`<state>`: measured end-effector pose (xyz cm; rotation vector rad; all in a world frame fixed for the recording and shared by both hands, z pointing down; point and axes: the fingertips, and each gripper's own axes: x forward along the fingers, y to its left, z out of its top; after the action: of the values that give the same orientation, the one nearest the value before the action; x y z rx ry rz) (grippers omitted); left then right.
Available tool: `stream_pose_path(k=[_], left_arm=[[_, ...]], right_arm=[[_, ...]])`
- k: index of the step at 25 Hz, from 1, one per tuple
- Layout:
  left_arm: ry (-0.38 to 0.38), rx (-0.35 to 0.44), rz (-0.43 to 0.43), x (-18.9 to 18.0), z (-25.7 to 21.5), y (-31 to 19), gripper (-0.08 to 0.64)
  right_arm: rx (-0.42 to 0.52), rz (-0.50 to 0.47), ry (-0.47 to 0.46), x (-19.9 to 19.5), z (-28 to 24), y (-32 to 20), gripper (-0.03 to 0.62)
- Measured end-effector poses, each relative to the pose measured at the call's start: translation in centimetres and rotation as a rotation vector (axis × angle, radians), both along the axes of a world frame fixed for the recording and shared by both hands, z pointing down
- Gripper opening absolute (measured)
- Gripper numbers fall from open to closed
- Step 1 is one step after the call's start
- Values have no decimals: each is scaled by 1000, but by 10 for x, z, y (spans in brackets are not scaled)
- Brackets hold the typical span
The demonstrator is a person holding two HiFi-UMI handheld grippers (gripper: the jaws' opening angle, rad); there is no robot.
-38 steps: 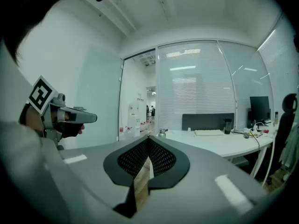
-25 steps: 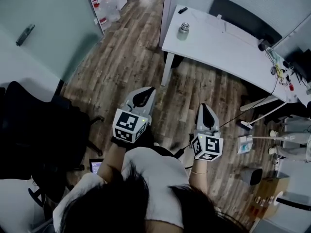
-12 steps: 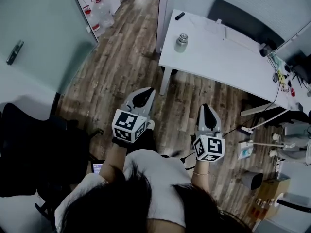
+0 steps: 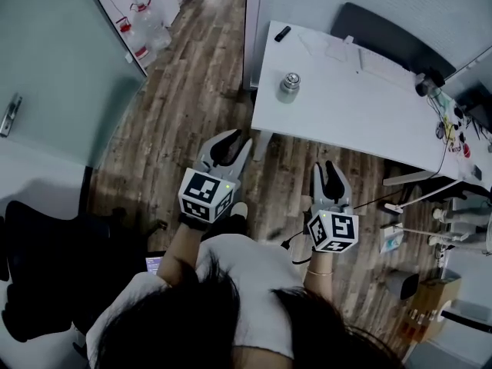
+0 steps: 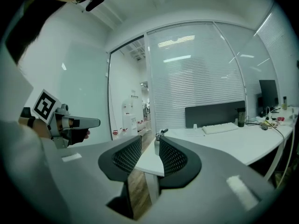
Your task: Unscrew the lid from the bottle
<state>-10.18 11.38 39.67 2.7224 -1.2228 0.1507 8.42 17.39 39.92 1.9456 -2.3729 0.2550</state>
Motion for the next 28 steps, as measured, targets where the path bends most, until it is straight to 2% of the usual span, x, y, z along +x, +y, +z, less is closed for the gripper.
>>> stream_pose_path(k=[3,9,12,20,28], left_arm=[[-6,-16,13,-5,7,-18,168],[-7,-47,51,-6,16,-44,178],[-4,-67,79,-1,22,-51,234],[-13,-84,133,40,34,-90,289],[1,-51,129,87,16,-168,319]], right_arm=[[-13,21,-6,-3,4,-15,109],[-27,42,4,-6,4,-42,146],[-24,51,6,-4,4,-53,147],[-18,52,-17,33,9,-101,190],[-6,-28,-35,64,1,-182,216]])
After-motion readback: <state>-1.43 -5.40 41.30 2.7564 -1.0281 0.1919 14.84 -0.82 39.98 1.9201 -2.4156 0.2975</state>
